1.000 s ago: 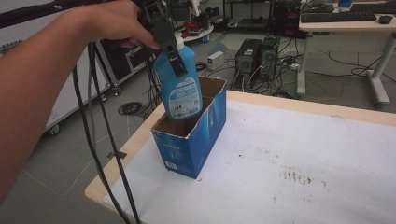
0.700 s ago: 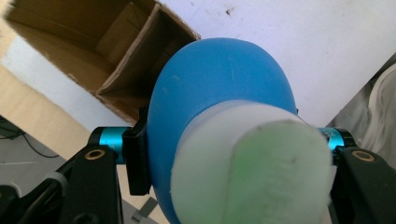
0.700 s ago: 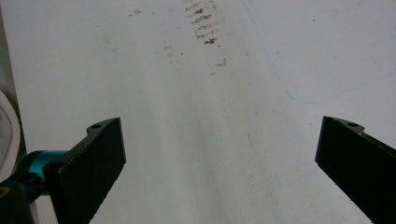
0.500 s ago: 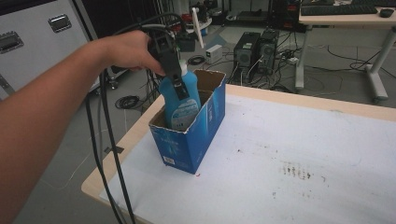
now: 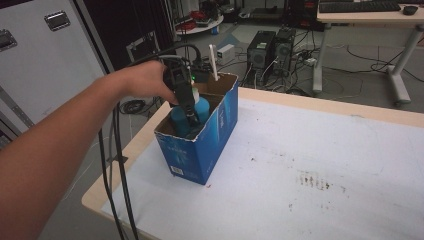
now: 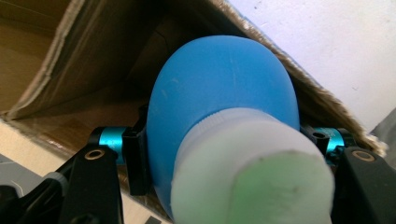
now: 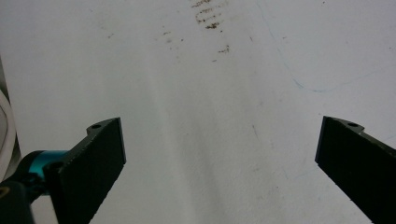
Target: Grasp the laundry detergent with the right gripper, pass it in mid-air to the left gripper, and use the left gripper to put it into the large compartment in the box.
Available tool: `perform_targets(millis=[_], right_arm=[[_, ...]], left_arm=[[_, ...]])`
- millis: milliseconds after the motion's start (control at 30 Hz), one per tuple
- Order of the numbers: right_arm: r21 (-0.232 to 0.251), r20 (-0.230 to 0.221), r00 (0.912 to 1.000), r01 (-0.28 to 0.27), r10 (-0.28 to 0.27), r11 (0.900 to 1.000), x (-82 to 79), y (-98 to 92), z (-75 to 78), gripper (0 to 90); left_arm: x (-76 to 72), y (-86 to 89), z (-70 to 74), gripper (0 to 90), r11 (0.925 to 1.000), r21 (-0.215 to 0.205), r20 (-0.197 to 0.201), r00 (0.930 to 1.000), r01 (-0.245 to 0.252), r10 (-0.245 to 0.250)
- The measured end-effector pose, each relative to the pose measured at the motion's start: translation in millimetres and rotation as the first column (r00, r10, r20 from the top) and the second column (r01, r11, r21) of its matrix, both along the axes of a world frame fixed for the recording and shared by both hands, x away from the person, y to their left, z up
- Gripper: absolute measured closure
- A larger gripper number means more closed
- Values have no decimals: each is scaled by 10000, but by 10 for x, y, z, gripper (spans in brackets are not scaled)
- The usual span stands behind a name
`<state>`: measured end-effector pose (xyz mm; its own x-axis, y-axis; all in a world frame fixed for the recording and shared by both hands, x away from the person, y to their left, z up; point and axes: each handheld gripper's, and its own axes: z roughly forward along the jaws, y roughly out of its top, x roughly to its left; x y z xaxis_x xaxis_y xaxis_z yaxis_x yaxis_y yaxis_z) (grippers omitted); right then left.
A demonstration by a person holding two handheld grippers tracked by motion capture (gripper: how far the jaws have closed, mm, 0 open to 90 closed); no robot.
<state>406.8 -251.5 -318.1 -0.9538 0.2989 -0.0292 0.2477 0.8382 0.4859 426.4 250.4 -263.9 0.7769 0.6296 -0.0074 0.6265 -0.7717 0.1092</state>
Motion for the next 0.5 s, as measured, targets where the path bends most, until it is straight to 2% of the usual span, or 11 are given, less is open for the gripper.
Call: perform_targets(millis=[333, 433, 500], right_arm=[[-130, -99, 9999, 26, -27, 9999, 11, 17, -46, 10], [-145, -118, 9999, -13, 12, 9999, 14, 21, -62, 10], [-174, -164, 9999, 15, -17, 9998, 13, 23, -66, 10]], left_arm=[[19, 8, -163, 379, 9997, 237, -323, 9995, 79, -72], [23, 7, -175, 378, 9999, 113, -220, 9998, 35, -33], [28, 6, -178, 378, 9998, 170, -266, 9996, 89, -85]])
